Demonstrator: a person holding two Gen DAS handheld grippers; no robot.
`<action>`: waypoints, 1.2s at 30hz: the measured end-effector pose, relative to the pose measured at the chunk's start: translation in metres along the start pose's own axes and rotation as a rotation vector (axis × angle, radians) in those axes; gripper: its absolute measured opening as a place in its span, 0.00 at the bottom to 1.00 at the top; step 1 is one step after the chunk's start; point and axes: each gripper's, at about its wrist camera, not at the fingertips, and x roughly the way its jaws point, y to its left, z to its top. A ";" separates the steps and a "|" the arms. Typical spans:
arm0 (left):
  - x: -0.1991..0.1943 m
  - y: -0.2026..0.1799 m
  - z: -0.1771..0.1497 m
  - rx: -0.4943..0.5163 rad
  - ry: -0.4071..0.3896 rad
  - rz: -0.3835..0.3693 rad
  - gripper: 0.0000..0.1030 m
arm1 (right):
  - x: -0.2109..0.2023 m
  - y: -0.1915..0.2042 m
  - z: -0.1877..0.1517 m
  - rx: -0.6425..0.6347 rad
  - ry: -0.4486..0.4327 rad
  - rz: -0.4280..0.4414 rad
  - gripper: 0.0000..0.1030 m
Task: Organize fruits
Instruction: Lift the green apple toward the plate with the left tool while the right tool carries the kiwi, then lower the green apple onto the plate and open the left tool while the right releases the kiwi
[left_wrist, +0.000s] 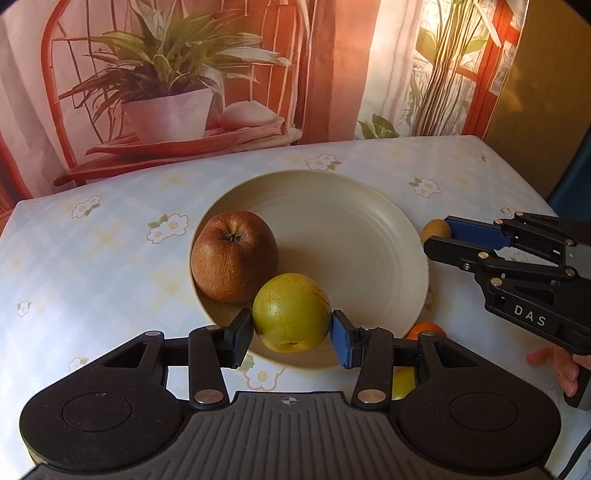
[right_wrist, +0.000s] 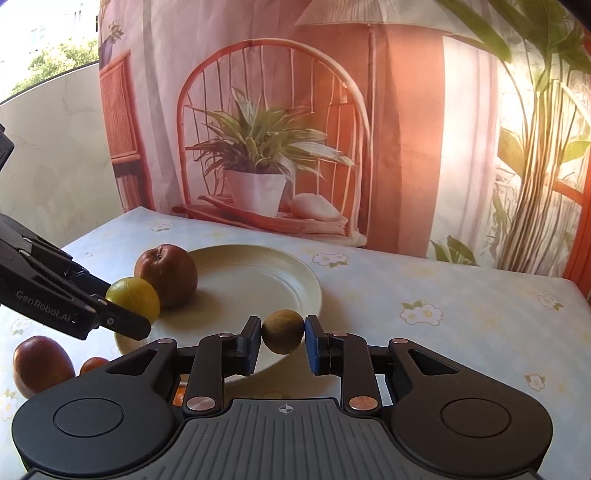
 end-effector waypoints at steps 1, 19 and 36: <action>0.003 0.000 0.001 0.001 0.004 0.002 0.46 | 0.006 -0.001 0.002 -0.005 0.005 -0.003 0.23; 0.022 0.017 0.005 -0.025 0.018 0.044 0.47 | 0.075 -0.001 0.021 -0.043 0.048 -0.005 0.23; 0.008 0.020 0.006 -0.035 -0.056 0.077 0.63 | 0.041 -0.003 0.020 0.009 0.044 -0.007 0.32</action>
